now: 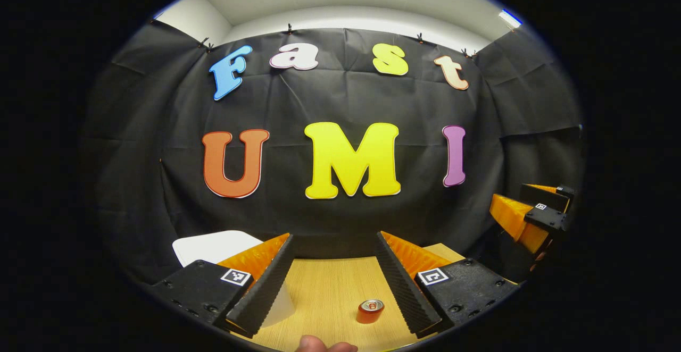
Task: Press the lid of the desktop garbage bin to open it, pick up the crumpled paper on the desktop and throw it into the bin, then pick up the pop can on the desktop and drop it into the bin, and finally close the garbage bin lid.
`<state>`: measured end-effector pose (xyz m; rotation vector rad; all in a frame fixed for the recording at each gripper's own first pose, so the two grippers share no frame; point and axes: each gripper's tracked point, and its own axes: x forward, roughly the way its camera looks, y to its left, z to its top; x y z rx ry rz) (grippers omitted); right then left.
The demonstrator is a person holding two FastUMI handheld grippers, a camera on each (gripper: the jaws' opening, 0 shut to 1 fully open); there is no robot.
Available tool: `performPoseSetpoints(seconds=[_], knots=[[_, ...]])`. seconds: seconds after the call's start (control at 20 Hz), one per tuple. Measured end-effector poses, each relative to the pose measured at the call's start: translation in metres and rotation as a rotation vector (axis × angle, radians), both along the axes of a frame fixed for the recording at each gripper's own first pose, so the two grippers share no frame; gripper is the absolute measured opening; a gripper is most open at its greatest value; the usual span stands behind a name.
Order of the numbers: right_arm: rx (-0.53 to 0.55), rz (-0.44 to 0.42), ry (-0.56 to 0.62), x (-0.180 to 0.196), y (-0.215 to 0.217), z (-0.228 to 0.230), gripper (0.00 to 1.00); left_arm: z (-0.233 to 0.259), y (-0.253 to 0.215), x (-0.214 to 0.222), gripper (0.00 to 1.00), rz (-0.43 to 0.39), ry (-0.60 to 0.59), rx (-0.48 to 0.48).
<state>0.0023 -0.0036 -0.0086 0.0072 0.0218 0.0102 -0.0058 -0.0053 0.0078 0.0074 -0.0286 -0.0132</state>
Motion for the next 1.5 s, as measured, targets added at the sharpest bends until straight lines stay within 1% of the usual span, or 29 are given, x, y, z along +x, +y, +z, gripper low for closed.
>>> performPoseSetpoints(seconds=[0.1, 0.15, 0.45, 0.7, 0.9, 1.05, 1.1, 1.15, 1.3, 1.4, 1.5], knots=[[0.0, 0.005, 0.002, 0.002, 0.001, -0.001, 0.92, 0.003, -0.002, -0.001, 0.98, 0.0, -0.008, 0.005], [0.001, 0.008, 0.006, 0.001, 0.002, -0.003, 0.94, 0.003, -0.003, -0.001, 0.98, 0.0, -0.009, 0.006], [0.008, 0.025, 0.023, 0.003, 0.005, -0.008, 0.94, 0.0, 0.005, 0.0, 0.98, 0.028, 0.0, -0.005], [-0.009, 0.047, 0.031, 0.009, 0.006, -0.008, 0.94, 0.0, 0.018, 0.008, 0.98, 0.079, -0.004, -0.013], [-0.034, 0.061, 0.038, 0.017, 0.004, -0.011, 0.94, -0.009, 0.03, 0.013, 0.98, 0.125, 0.02, -0.032], [-0.03, 0.062, 0.049, 0.024, -0.001, -0.014, 0.94, -0.008, 0.051, 0.019, 0.98, 0.2, 0.011, -0.033], [-0.031, 0.061, 0.048, 0.026, -0.003, -0.013, 0.94, -0.007, 0.061, 0.021, 1.0, 0.232, 0.0, -0.036], [-0.033, 0.062, 0.046, 0.027, -0.005, -0.013, 0.92, -0.007, 0.069, 0.024, 0.98, 0.254, -0.001, -0.037], [-0.038, 0.058, 0.052, 0.028, -0.012, -0.014, 0.93, -0.01, 0.092, 0.03, 0.96, 0.313, 0.006, -0.007], [-0.04, 0.053, 0.061, 0.03, -0.019, -0.016, 0.93, -0.012, 0.106, 0.035, 0.93, 0.348, 0.008, 0.004], [-0.038, 0.041, 0.066, 0.032, -0.025, -0.016, 0.94, -0.015, 0.119, 0.04, 0.87, 0.381, 0.018, 0.005]])
